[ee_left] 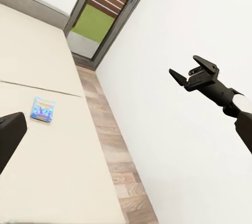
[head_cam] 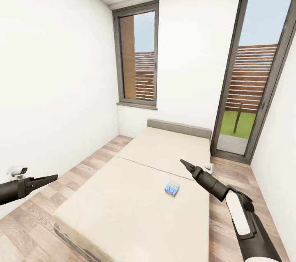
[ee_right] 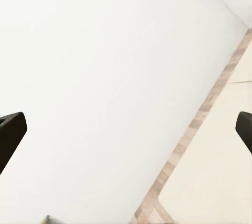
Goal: Put all the toys in the child's room - the three board games (two on the bed and one on the table), the two jigsaw puzzles on the table, and the tennis ball on the table - inside the toy box on the table in the child's room.
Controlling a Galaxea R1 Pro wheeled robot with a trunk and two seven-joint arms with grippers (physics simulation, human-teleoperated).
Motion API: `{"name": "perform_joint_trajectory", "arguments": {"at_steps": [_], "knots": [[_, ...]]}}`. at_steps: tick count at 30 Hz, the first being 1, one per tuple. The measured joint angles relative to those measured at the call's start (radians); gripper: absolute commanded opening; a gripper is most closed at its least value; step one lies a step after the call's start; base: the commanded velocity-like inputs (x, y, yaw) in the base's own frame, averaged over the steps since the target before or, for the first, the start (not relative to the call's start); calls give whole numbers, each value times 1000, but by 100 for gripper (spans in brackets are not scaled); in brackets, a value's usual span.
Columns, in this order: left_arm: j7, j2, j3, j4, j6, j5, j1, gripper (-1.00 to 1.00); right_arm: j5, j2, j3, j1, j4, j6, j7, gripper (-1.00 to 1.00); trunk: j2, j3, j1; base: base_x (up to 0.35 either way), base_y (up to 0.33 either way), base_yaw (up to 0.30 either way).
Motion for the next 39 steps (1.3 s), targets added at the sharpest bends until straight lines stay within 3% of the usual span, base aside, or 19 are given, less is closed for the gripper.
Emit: {"name": "perform_joint_trajectory", "arguments": {"at_steps": [39], "knots": [[0, -8, 0, 0, -1, 0, 0, 100, 0, -1, 0, 0, 1, 1, 0, 100, 0, 32, 0, -72, -69, 246]]}}
